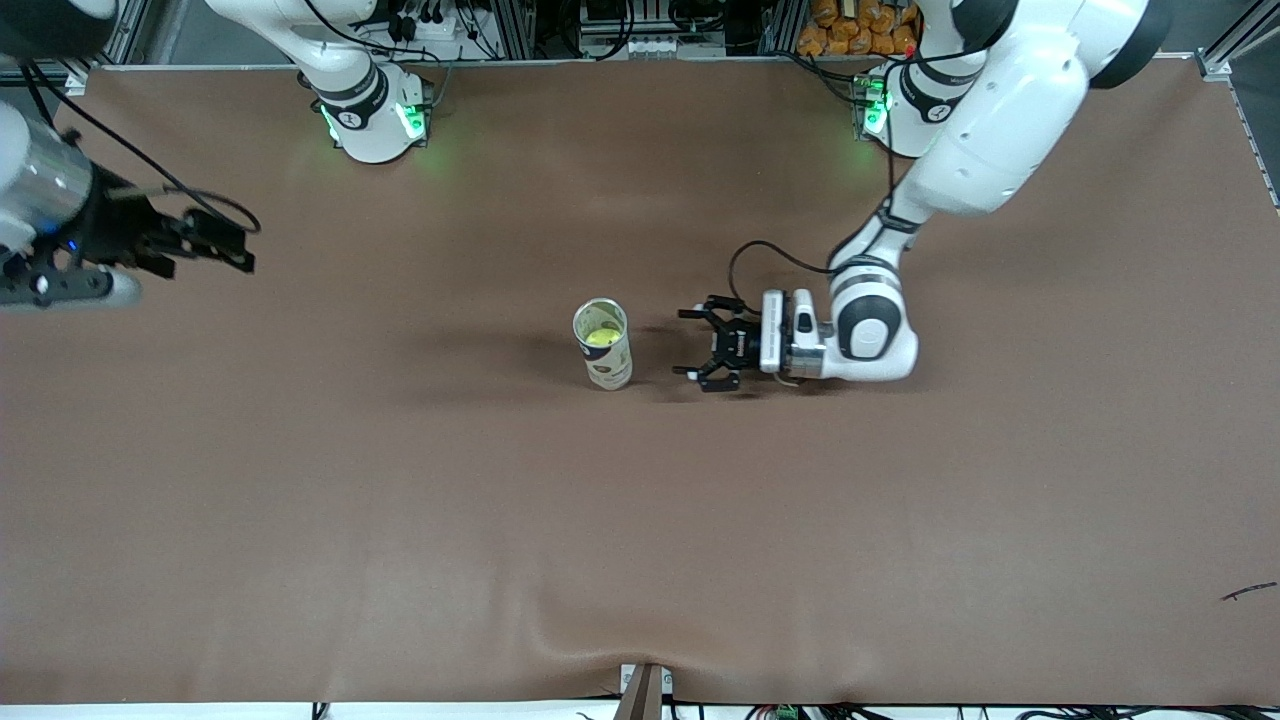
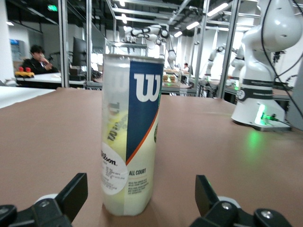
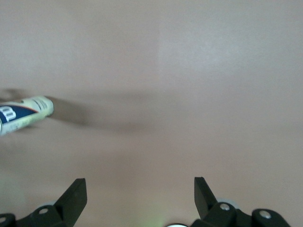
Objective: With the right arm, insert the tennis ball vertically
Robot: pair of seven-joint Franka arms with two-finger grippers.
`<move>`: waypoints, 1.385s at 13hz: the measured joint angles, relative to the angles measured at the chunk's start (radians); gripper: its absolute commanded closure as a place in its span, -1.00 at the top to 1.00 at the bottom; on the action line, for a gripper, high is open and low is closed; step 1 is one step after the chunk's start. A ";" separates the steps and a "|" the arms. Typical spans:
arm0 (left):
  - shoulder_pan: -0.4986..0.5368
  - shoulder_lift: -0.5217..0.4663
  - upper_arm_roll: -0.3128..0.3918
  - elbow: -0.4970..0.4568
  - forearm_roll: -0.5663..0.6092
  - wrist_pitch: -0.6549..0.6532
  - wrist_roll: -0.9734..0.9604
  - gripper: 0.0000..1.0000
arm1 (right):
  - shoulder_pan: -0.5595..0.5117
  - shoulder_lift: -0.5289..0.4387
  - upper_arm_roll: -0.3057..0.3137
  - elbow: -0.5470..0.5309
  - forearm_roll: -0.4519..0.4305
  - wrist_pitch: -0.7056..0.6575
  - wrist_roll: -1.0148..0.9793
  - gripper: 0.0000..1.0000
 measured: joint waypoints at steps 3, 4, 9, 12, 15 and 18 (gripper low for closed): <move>0.107 -0.076 0.001 -0.010 0.224 -0.013 -0.151 1.00 | -0.003 -0.031 -0.032 0.014 -0.020 -0.050 -0.061 1.00; 0.140 -0.089 0.001 -0.014 0.281 -0.029 -0.183 1.00 | -0.004 -0.036 -0.057 0.018 -0.021 -0.056 -0.069 1.00; 0.267 -0.131 0.001 -0.002 0.531 -0.107 -0.361 1.00 | -0.008 -0.040 -0.114 0.019 -0.021 -0.085 0.033 1.00; 0.288 -0.170 0.001 0.046 0.646 -0.138 -0.487 1.00 | -0.006 -0.040 -0.107 0.020 -0.023 -0.077 0.082 1.00; 0.289 -0.174 0.005 0.079 0.727 -0.158 -0.570 1.00 | 0.000 -0.040 -0.106 0.022 -0.066 -0.033 0.056 1.00; 0.289 -0.182 0.021 0.130 0.844 -0.180 -0.692 1.00 | 0.003 -0.040 -0.106 0.022 -0.079 -0.010 0.026 1.00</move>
